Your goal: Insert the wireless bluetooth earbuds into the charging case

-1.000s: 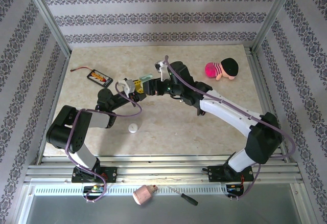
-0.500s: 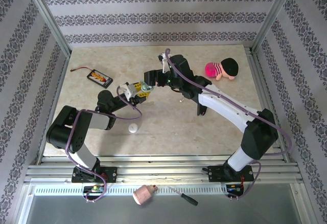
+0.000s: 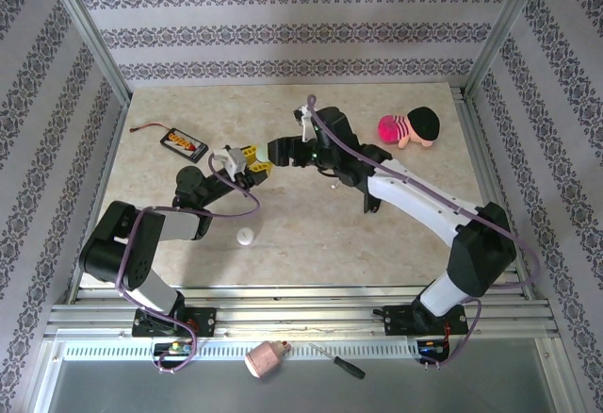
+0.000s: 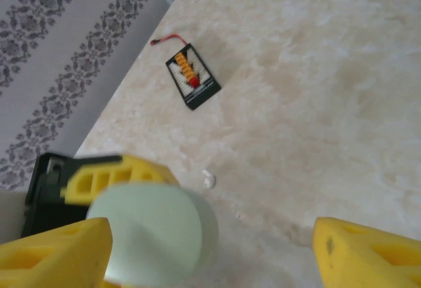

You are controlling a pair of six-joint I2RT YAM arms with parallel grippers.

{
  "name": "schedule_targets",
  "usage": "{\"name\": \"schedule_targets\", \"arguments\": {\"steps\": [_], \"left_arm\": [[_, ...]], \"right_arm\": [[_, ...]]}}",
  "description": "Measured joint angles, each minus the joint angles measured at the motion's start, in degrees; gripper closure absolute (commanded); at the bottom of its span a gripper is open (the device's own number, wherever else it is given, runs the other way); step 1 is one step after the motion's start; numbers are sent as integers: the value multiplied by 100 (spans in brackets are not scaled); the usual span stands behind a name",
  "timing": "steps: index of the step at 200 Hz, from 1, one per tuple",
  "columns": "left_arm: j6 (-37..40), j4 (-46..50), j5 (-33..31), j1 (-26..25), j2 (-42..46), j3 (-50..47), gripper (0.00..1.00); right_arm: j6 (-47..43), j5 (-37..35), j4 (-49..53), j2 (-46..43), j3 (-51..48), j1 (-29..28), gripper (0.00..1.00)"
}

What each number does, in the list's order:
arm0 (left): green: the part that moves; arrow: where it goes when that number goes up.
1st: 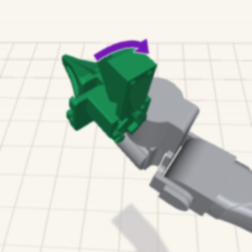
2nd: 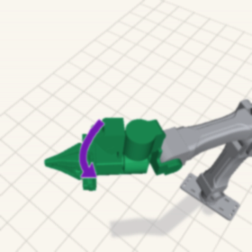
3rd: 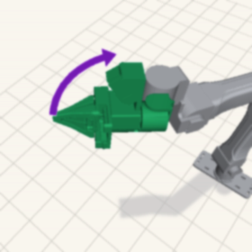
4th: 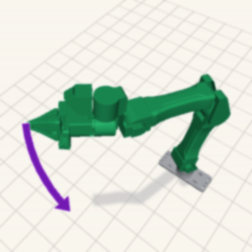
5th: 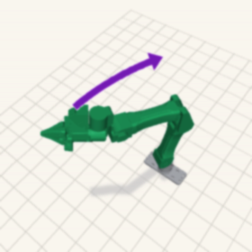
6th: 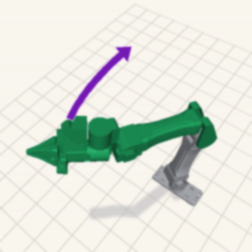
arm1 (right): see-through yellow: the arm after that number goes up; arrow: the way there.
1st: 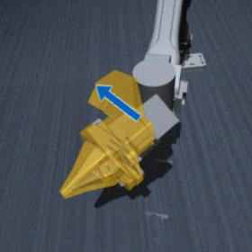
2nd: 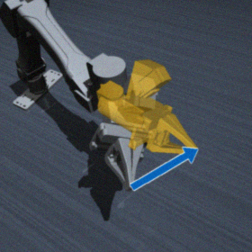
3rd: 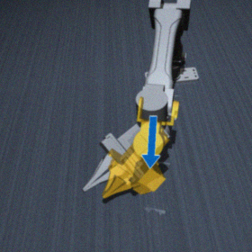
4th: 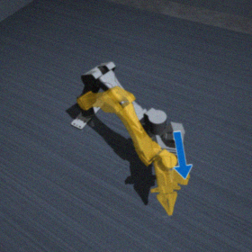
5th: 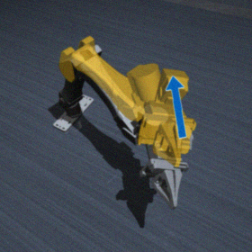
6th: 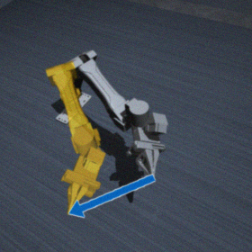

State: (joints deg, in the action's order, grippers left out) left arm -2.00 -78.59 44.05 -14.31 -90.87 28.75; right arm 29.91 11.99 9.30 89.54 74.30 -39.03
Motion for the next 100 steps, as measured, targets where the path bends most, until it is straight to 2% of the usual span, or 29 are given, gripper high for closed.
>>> {"name": "schedule_targets", "arguments": {"steps": [30,73,100], "left_arm": [[-238,-17,-142,0,50,13,68],[-498,-24,-221,-37,166,212,68],[-616,-31,-205,-144,229,308,68]], "right_arm": [[890,651,-603,-387,-546,264,21],[2885,1661,-2579,-350,-1493,555,29],[3659,2004,-3342,-245,-1714,551,36]]}}
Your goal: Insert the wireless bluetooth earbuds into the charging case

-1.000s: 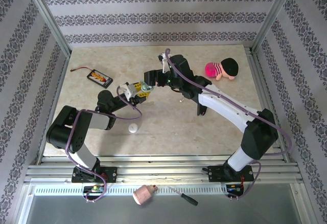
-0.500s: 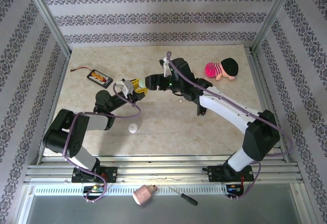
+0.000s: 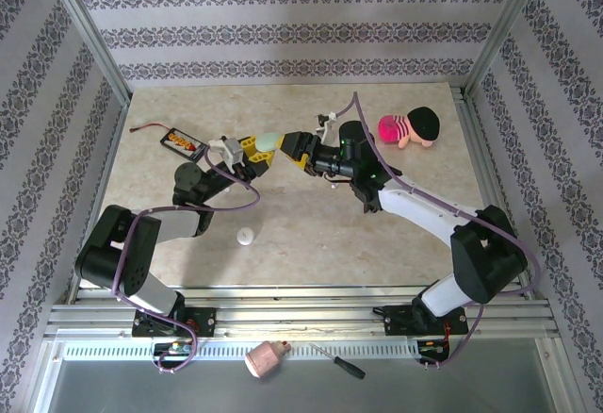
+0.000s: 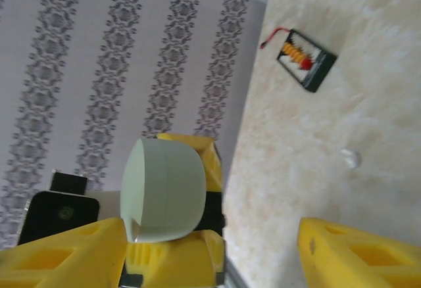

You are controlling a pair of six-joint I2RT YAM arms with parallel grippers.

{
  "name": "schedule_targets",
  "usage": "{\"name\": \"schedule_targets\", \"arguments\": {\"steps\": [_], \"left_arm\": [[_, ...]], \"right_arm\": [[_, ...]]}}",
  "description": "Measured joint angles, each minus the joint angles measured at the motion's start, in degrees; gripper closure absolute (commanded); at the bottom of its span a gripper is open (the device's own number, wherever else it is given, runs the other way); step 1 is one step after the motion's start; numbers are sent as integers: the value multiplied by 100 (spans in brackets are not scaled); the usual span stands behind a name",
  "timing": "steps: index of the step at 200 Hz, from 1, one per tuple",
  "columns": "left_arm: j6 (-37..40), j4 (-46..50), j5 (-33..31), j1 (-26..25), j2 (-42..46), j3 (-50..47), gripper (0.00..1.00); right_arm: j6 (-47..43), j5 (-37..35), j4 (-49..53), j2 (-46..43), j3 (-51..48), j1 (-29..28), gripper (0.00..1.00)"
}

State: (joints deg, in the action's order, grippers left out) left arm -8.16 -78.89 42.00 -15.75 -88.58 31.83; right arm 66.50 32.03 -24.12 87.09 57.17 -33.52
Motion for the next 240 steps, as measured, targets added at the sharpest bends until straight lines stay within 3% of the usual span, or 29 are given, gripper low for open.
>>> {"name": "schedule_targets", "arguments": {"steps": [92,98,122,144,178,240], "left_arm": [[-136,7,31,-317,142,33,64],[-136,9,11,-326,142,33,61],[-133,9,-68,-361,142,33,27],[-2,205,-223,-380,203,-4,11],[494,1102,-597,-380,595,-243,0],[975,3383,-1458,-380,1617,-323,1]], "right_arm": [[1154,407,-1714,87,-411,2,79],[1165,407,-1740,87,-422,4,79],[1049,400,-1700,87,-455,44,79],[584,334,-1292,87,-468,186,78],[-584,-151,-157,210,-356,621,77],[-2186,-1078,1451,1923,1115,789,75]]}}
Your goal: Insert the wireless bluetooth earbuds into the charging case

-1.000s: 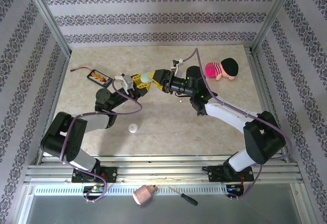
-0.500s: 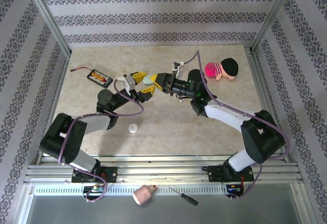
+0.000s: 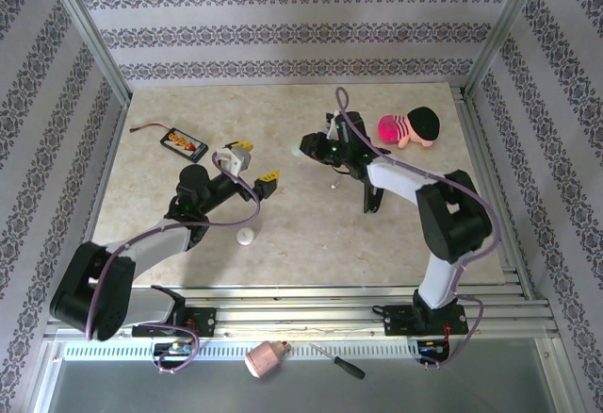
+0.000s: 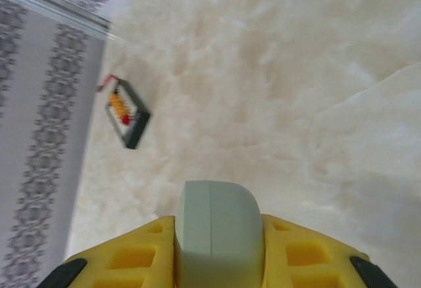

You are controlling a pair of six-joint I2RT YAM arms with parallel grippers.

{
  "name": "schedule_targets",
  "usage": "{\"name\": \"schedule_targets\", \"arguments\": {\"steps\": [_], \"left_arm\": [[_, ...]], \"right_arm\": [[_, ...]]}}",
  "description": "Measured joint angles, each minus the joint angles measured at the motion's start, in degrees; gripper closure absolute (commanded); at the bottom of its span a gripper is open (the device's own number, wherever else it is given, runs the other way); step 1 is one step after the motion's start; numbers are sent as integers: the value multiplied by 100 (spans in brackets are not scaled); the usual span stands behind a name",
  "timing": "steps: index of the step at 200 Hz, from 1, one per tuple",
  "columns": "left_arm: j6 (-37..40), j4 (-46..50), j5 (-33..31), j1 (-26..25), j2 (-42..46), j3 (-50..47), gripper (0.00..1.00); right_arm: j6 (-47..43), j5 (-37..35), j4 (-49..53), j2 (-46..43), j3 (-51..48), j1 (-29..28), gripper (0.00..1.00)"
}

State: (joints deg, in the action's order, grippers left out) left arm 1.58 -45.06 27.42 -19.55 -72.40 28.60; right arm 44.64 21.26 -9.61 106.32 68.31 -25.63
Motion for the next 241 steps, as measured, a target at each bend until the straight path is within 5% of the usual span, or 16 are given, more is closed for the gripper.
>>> {"name": "schedule_targets", "arguments": {"steps": [89,144,200,241], "left_arm": [[-328,2485,-1272,0,308,20,1],[-883,3849,-1657,0,-479,852,0],[-1886,5034,-1893,85,-1252,1722,1],[-2590,5418,-1604,691,-1587,2046,1]], "right_arm": [[-365,-107,553,2085,1751,151,74],[-748,-146,734,2238,1961,455,40],[-1530,-177,634,931,372,487,18],[-2319,-472,433,-564,-994,-50,7]]}}
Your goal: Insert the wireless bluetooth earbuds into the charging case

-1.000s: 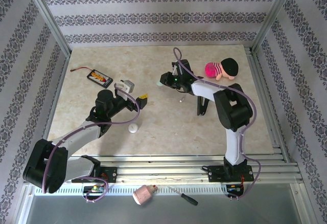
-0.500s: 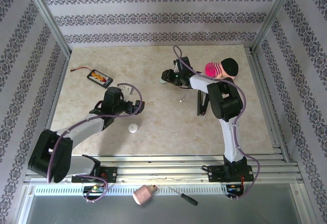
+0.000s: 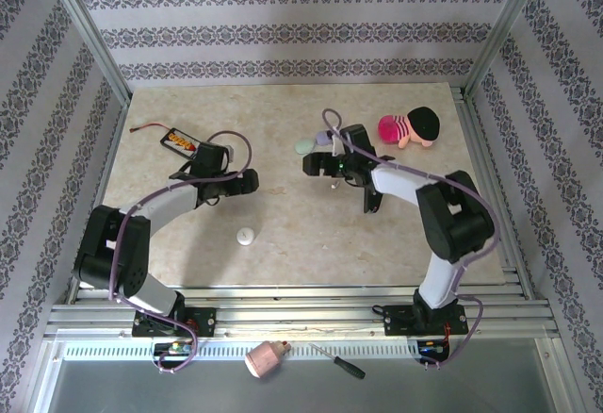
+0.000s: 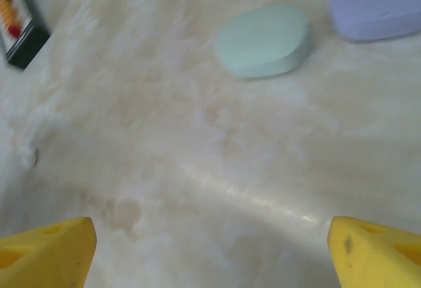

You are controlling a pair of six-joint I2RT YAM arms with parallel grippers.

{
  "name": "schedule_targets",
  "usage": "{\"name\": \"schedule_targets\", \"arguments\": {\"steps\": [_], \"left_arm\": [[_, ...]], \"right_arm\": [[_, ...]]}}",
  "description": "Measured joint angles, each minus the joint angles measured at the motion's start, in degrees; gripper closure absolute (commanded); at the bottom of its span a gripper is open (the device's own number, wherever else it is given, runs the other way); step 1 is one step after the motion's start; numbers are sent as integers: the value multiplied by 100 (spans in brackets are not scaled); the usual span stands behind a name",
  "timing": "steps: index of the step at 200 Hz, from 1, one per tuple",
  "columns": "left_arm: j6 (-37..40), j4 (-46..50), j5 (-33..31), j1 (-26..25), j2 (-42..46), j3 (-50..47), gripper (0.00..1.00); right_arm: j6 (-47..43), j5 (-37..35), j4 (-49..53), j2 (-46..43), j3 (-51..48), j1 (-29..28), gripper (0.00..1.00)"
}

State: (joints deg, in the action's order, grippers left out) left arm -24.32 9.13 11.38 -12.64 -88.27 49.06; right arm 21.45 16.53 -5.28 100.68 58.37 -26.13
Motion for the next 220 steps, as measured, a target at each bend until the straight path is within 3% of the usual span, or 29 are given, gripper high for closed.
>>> {"name": "schedule_targets", "arguments": {"steps": [50,110,198,220], "left_arm": [[-581,-26,109,461,164,-90,1],[-820,-87,81,848,780,-358,1],[-859,-96,87,1054,1023,-649,1],[-859,-98,129,1067,1067,-697,1]], "right_arm": [[-1154,-544,-330,-723,-1043,-1556,5],[-2277,-688,-638,127,-800,-2898,6],[-3235,-710,-260,1115,516,-3265,12],[-3322,-708,-125,1279,704,-3263,20]]}}
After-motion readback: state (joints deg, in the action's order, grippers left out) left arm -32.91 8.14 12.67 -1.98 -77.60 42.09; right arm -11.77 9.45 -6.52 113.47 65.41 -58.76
